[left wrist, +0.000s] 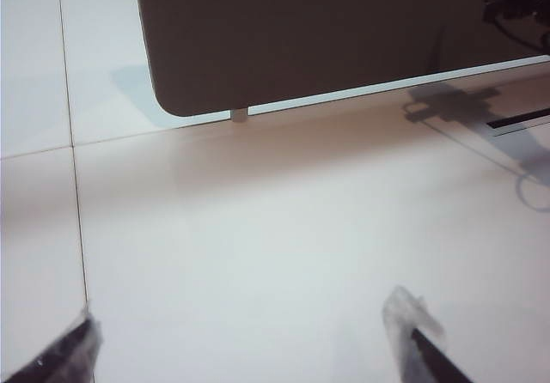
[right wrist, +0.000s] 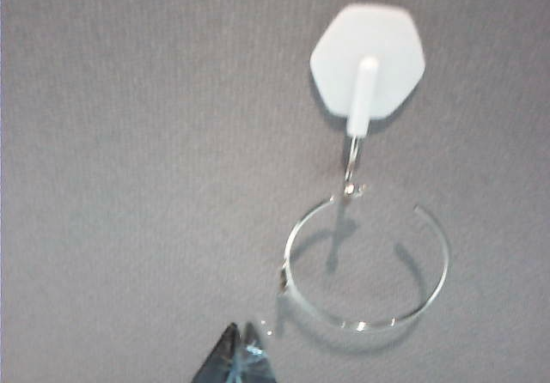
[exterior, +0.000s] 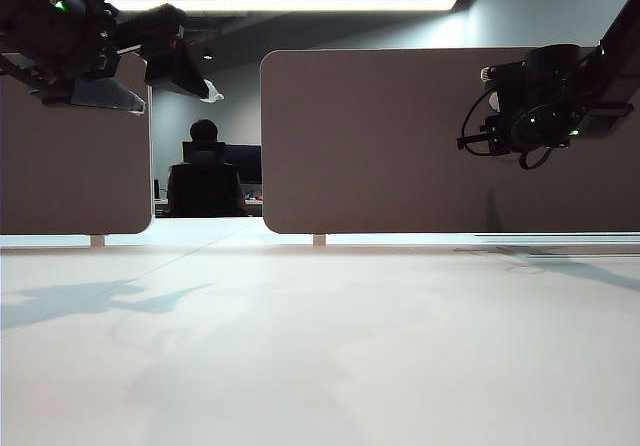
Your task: Hang the earring on the hook.
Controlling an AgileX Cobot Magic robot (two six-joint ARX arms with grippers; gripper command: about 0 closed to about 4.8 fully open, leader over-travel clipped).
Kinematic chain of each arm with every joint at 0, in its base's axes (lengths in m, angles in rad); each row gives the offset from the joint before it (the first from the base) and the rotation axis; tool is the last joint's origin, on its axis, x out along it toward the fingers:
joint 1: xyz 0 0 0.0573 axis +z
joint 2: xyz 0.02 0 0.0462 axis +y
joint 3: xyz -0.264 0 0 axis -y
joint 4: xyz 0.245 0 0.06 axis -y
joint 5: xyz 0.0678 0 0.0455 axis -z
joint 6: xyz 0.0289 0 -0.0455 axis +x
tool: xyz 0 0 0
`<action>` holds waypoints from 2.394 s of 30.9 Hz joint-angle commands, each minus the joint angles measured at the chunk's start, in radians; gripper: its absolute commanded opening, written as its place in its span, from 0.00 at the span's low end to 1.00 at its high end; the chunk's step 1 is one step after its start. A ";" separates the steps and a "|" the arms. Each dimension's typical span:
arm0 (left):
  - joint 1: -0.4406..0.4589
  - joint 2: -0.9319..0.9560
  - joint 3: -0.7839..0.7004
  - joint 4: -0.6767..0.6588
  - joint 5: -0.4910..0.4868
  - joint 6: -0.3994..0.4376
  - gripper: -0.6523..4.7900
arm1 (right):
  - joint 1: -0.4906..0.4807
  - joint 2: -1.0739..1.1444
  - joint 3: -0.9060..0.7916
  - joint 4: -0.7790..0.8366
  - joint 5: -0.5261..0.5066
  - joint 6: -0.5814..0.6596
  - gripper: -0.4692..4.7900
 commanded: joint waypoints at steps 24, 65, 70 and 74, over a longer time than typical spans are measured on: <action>-0.001 -0.003 0.004 -0.024 0.001 0.000 1.00 | -0.001 -0.082 0.003 -0.183 0.038 0.002 0.08; -0.001 -1.040 -0.099 -0.697 -0.190 -0.115 0.11 | 0.110 -1.821 -1.337 -0.604 -0.247 0.223 0.08; -0.001 -1.240 -0.282 -0.669 -0.148 -0.226 0.11 | 0.185 -2.020 -1.511 -0.605 -0.210 0.222 0.08; -0.001 -1.258 -0.397 -0.607 -0.114 -0.224 0.11 | 0.230 -2.145 -1.628 -0.602 -0.137 0.223 0.08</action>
